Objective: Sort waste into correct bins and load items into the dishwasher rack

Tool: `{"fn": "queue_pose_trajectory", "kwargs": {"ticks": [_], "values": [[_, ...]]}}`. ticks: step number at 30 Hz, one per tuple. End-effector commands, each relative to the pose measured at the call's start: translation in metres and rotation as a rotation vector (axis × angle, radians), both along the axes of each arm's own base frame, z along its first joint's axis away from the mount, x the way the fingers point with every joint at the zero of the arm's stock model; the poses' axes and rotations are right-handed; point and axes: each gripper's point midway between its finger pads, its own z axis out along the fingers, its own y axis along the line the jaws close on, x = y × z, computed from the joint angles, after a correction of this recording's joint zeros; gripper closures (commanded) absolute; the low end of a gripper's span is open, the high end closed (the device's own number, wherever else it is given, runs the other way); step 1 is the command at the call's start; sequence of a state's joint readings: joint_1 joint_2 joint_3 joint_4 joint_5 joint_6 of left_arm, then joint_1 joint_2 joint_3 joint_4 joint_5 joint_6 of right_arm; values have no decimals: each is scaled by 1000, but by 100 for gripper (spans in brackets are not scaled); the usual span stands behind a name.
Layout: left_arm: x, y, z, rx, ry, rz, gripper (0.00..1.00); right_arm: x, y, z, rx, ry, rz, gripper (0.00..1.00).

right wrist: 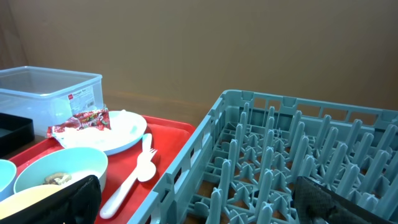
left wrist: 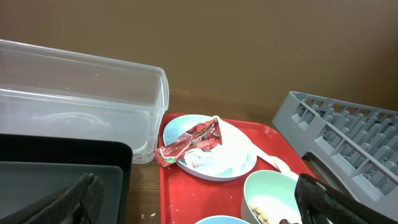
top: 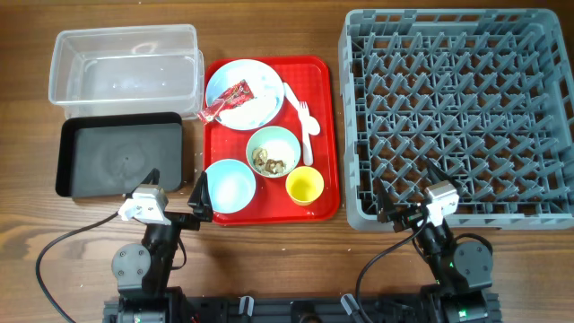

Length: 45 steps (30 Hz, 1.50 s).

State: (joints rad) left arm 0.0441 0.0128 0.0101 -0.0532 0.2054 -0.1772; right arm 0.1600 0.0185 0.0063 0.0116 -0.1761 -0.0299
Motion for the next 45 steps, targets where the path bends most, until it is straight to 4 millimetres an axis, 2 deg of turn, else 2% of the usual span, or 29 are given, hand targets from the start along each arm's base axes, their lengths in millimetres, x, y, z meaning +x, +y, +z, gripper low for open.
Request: {"fn": "queue_pose_trajectory", "kwargs": {"ticks": [1,16,18,20,34,45], "values": [[0,3,-1,13,-2,13,0,0,1,0,11,1,6,0],[0,3,-1,13,-2,13,0,0,1,0,10,0,6,0],[0,3,-1,13,-2,13,0,4,-13,-3,-101,-18,-80,0],[0,3,-1,13,-2,13,0,6,-17,-5,-175,-31,-98,0],[0,3,-1,13,-3,13,0,5,-13,-3,-174,-39,-75,0],[0,3,-1,13,-3,13,0,4,-13,8,-165,-82,-79,0]]}}
